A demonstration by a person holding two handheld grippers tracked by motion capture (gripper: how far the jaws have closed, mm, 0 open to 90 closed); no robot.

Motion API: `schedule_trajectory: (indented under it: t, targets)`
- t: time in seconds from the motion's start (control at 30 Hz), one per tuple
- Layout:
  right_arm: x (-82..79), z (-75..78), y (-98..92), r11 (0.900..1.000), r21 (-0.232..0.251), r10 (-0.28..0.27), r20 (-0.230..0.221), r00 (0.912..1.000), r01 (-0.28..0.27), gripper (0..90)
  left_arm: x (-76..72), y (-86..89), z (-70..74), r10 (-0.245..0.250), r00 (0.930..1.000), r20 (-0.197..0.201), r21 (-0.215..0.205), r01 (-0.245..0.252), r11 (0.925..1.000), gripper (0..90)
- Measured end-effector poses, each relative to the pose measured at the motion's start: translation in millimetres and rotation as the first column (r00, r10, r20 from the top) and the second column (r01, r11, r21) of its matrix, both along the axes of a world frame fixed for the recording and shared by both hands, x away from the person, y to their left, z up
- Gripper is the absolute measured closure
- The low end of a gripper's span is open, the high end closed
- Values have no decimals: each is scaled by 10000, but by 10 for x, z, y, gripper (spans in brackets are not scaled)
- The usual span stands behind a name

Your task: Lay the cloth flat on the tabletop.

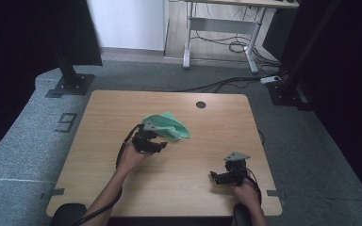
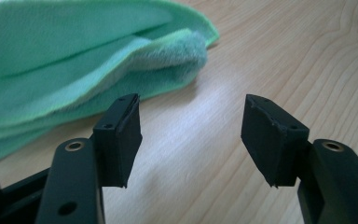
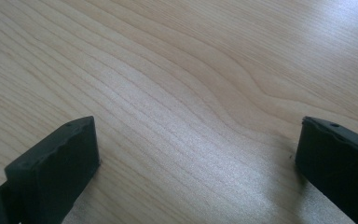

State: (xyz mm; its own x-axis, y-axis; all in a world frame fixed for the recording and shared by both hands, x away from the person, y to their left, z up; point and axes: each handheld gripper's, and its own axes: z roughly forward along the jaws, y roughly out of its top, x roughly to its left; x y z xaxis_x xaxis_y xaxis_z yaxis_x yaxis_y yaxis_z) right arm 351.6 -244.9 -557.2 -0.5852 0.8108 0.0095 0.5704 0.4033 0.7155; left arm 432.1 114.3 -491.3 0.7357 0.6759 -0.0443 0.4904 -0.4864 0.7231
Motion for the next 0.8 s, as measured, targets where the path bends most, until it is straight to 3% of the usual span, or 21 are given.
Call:
schedule_trajectory:
  t: [0.23,0.57,0.8]
  targets:
    - [0,0,0,10000,3,-1,-2,10000,1,0,142,-144,30,-178,9998,-33,202,178,9996,410]
    - [1,-1,-1,10000,-3,12,15,10000,-12,0,315,-326,98,-270,9996,37,-182,271,9995,406]
    - [2,-1,-3,10000,-4,27,26,10000,-27,0,456,-507,54,-318,9994,166,45,318,9995,402]
